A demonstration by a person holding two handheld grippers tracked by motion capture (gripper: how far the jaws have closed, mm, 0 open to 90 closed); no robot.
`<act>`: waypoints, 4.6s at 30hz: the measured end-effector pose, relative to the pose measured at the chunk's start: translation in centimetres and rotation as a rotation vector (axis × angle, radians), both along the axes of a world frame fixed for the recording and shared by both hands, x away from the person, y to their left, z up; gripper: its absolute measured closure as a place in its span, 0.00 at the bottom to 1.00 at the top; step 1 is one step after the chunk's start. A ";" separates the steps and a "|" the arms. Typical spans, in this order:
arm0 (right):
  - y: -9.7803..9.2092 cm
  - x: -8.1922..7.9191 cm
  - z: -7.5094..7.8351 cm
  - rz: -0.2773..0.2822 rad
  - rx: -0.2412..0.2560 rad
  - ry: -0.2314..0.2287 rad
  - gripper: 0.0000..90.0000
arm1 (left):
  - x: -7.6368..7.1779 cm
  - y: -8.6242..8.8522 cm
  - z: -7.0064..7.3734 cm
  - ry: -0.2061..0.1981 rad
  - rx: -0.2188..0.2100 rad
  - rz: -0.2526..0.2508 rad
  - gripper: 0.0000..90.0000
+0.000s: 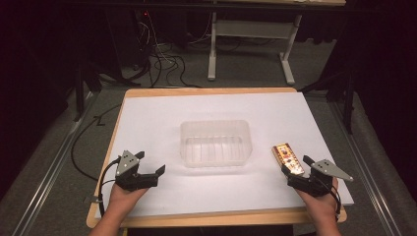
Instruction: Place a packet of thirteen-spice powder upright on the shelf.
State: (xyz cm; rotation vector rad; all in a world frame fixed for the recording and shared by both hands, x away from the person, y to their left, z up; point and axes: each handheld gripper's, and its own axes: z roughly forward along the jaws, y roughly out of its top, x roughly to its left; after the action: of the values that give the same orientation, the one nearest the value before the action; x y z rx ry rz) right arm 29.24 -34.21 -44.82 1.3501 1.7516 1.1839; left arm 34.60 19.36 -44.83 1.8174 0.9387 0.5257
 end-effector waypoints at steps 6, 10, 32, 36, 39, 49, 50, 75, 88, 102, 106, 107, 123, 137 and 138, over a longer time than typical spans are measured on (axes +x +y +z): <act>0.0 -0.1 0.0 -0.002 -0.004 0.003 0.13 | 0.0 -0.1 0.0 -0.001 0.003 -0.005 0.08; -0.1 0.0 -0.1 -0.005 -0.001 0.005 0.13 | 0.0 -0.2 -0.1 0.003 0.006 -0.007 0.09; -0.7 0.6 0.7 -0.032 -0.037 0.123 0.17 | -0.2 -0.3 0.0 0.006 -0.004 -0.027 0.09; -1.0 1.1 1.2 -0.031 -0.069 0.214 0.16 | -0.4 0.0 0.0 0.003 -0.011 -0.034 0.09; -1.1 1.3 1.2 -0.017 -0.083 0.274 0.16 | -0.5 0.3 0.1 0.003 -0.018 -0.035 0.09; -0.9 2.2 1.2 0.032 -0.147 0.462 0.13 | -0.4 0.3 0.1 0.010 -0.022 -0.036 0.09; -0.8 2.2 1.1 0.032 -0.160 0.472 0.12 | -0.4 0.2 0.1 0.011 -0.018 -0.039 0.09; 0.1 4.5 1.6 0.110 -0.338 0.759 0.05 | -0.6 0.1 0.1 0.009 -0.003 -0.054 0.09; -0.1 7.4 2.0 0.138 -0.371 0.879 0.07 | -0.5 0.0 0.0 0.011 0.004 -0.059 0.09; 0.8 10.6 1.0 0.121 -0.378 0.929 0.15 | -0.6 0.1 0.0 0.009 0.007 -0.059 0.10; 0.9 10.8 0.7 0.118 -0.380 0.935 0.17 | -0.6 0.1 0.0 0.008 0.007 -0.060 0.09; 0.9 10.9 0.6 0.114 -0.376 0.941 0.20 | -0.6 0.1 0.0 0.009 0.008 -0.060 0.10; 0.6 10.4 0.6 0.105 -0.387 0.879 0.35 | -0.6 0.0 -0.1 0.010 0.008 -0.062 0.10; 0.9 7.6 2.9 0.161 -0.306 0.688 0.35 | -0.6 0.0 0.0 0.012 0.001 -0.062 0.10; 1.0 6.9 3.3 0.168 -0.285 0.629 0.35 | -0.6 0.0 0.0 0.012 -0.004 -0.061 0.11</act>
State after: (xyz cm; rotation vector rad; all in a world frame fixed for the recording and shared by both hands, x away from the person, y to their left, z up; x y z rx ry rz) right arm 36.16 -33.18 -41.48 1.5168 2.4008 0.5716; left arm 33.98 19.37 -44.82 1.8416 0.8886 0.4757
